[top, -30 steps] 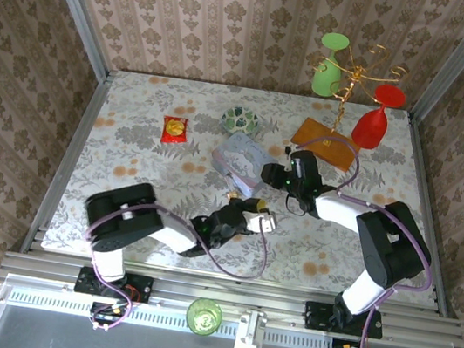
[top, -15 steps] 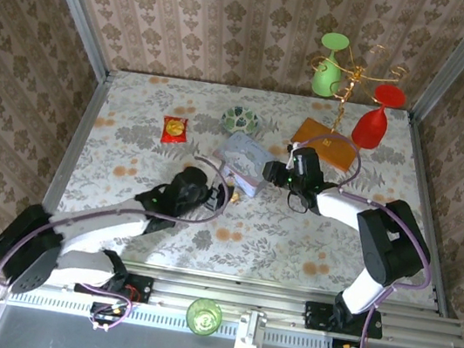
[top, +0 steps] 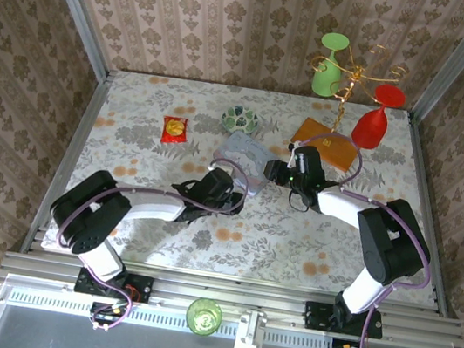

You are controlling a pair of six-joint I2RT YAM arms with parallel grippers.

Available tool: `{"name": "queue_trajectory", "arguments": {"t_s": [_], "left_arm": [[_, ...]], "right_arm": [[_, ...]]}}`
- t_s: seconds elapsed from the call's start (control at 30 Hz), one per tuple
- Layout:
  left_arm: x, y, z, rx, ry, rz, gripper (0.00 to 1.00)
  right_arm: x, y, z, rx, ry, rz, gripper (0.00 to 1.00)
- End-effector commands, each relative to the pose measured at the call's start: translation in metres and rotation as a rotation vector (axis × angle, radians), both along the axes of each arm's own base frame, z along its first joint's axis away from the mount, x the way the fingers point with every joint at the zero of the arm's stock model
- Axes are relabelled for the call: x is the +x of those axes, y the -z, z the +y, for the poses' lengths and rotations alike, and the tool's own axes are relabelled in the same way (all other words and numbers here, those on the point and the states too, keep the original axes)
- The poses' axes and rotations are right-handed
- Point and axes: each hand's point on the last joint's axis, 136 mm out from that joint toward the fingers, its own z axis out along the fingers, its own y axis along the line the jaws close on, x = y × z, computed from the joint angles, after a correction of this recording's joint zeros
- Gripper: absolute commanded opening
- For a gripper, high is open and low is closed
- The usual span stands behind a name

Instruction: Unlock the padlock with the key

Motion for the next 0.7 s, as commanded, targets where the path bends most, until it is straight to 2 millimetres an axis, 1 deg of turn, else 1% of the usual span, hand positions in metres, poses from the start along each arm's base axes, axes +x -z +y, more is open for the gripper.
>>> {"name": "queue_trajectory", "arguments": {"t_s": [0.0,0.07,0.17,0.23,0.37,0.43,0.6,0.67], "left_arm": [[0.004,0.001,-0.01,0.02,-0.035,0.021,0.73],[0.007,0.01,-0.004,0.037,-0.083,0.034,0.69],[0.011,0.016,0.004,0.056,-0.113,0.021,0.62],[0.011,0.018,0.004,0.065,-0.102,0.018,0.58],[0.012,0.022,0.002,0.085,-0.088,0.017,0.55],[0.013,0.024,0.0,0.075,-0.087,0.018,0.52],[0.016,0.03,-0.003,0.083,-0.089,0.018,0.49],[0.019,0.03,-0.003,0.09,-0.091,0.011,0.45]], "right_arm": [[-0.033,0.053,-0.027,-0.113,0.028,0.182,0.48],[-0.033,0.053,-0.027,-0.109,0.027,0.184,0.47],[-0.034,0.053,-0.027,-0.11,0.026,0.182,0.47],[-0.035,0.053,-0.027,-0.11,0.026,0.184,0.47],[-0.036,0.056,-0.028,-0.109,0.023,0.187,0.47],[-0.037,0.057,-0.027,-0.106,0.022,0.189,0.47],[-0.037,0.059,-0.026,-0.098,0.021,0.191,0.46],[-0.039,0.06,-0.026,-0.099,0.02,0.195,0.46]]}}
